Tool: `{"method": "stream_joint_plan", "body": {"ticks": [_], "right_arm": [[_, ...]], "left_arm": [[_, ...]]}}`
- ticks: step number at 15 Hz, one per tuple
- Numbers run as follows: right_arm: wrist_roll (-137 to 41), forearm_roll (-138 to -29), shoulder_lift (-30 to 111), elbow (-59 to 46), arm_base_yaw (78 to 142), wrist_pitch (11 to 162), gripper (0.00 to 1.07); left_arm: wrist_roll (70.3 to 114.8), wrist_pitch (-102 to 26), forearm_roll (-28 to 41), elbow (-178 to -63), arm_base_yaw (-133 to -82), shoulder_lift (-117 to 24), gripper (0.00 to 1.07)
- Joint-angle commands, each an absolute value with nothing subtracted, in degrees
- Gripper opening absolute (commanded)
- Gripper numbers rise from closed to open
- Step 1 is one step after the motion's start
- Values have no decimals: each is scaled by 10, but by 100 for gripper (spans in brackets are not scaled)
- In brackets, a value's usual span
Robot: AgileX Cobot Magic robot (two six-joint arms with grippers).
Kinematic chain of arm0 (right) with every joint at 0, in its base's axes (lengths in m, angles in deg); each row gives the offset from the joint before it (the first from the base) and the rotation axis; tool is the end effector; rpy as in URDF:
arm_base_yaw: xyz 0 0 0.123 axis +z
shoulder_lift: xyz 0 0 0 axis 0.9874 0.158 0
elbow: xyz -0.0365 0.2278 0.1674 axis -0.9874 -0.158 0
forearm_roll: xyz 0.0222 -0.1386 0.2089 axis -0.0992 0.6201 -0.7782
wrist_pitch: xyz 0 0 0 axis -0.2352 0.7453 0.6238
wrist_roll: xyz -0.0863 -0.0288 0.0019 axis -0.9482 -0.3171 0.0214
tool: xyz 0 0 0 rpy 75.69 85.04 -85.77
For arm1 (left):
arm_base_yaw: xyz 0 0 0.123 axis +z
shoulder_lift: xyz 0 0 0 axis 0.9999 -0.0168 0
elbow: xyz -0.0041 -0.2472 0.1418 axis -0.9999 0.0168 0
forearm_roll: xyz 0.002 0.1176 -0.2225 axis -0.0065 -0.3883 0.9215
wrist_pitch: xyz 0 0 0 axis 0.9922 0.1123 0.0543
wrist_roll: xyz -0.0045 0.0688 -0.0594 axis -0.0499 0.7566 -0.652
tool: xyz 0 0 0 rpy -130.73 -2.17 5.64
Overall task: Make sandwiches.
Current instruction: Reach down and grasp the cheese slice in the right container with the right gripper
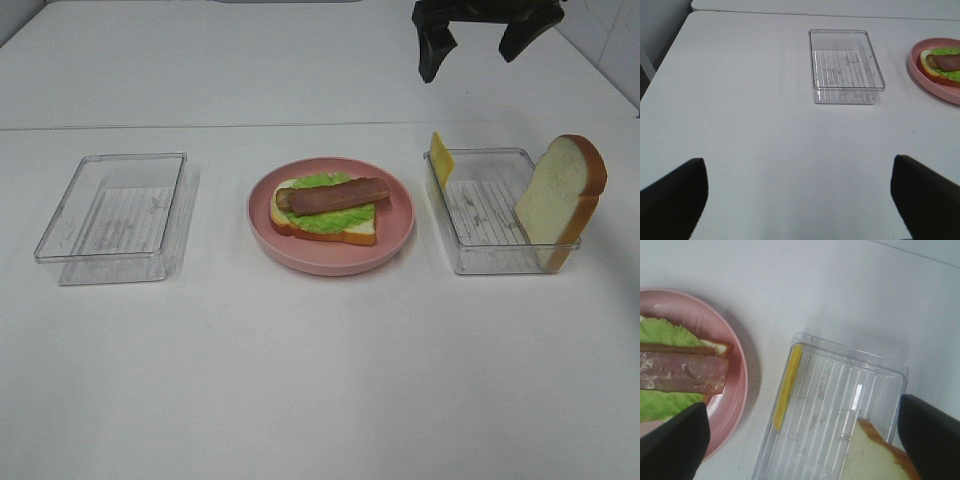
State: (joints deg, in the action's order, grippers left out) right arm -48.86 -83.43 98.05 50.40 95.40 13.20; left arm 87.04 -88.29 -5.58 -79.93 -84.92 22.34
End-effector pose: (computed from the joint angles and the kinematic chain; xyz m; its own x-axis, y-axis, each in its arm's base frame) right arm 0.4679 0.1209 0.2815 -0.8602 -0.3203 -0.3968 -0.3333 0.9421 -0.0378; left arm -0.0086 -0.0042 0.2817 -0.4435 -0.0823 -0.8925 -0.0604 0.9963 -0.0619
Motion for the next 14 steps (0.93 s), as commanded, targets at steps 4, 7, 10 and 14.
{"method": "stream_joint_plan", "body": {"ticks": [4, 7, 10, 14], "right_arm": [[-497, -872, 1047, 504, 952, 101, 99], [-496, -874, 1088, 504, 952, 110, 99], [-496, -877, 1109, 504, 952, 111, 99], [-496, -881, 1117, 504, 952, 112, 97]], "left_arm": [[871, -881, -51, -798, -852, 233, 91], [871, -881, -51, -798, -852, 233, 91], [871, -881, -51, -798, -852, 233, 91], [871, -881, -51, -798, -852, 233, 91]]}}
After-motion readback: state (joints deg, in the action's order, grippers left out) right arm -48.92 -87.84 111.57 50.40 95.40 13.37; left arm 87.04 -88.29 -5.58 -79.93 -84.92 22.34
